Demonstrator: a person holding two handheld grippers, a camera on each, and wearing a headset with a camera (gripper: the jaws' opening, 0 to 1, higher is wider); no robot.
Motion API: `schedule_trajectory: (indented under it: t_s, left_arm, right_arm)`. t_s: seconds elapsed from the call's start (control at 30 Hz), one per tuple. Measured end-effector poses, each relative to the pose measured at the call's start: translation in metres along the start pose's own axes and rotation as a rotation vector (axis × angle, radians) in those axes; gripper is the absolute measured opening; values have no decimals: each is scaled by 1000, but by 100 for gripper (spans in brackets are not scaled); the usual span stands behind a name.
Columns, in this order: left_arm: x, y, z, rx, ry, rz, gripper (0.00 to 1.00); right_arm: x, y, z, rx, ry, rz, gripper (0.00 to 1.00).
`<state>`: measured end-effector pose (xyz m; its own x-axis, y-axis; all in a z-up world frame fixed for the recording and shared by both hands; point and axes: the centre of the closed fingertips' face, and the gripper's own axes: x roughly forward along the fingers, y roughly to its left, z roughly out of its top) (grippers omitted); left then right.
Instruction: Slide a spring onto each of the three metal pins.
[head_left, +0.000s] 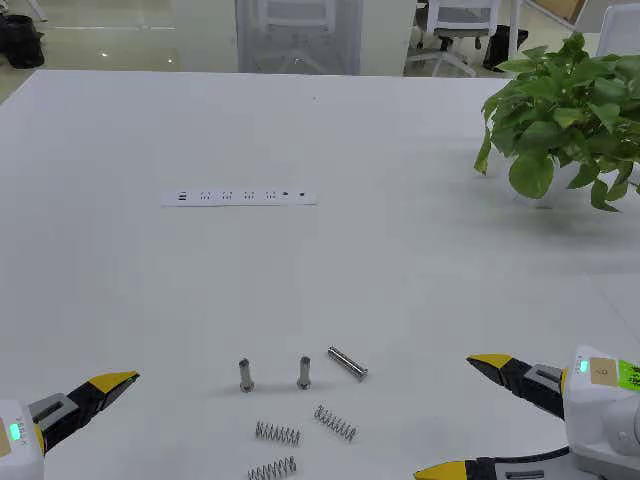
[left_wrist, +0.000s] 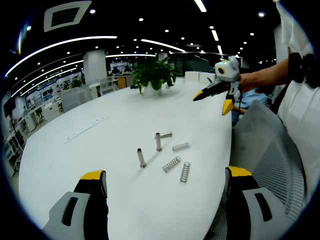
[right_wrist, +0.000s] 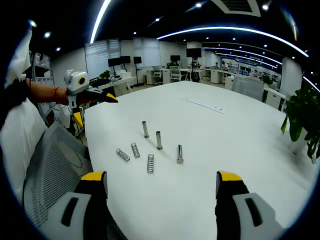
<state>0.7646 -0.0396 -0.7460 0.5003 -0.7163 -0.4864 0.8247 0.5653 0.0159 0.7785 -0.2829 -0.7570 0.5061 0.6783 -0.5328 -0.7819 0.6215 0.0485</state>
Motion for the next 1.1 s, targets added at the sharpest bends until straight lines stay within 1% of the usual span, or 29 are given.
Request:
schedule_trajectory:
  t_s: [0.33,0.77,0.97,1.1]
  left_arm:
    - [1,-3,3,6,-1,-5,100]
    - [3,0,-4,1,0,-6,100]
    - [4,-1,-4,-4,-2,-7,100]
    - [4,-3,-2,-7,-5,-7,100]
  right_arm:
    - [1,2,2,0,1,0,90]
    - [3,-1,-2,2,2,5,90]
    - [3,0,0,1,4,6,90]
    - [5,0,1,-1,6,10,90]
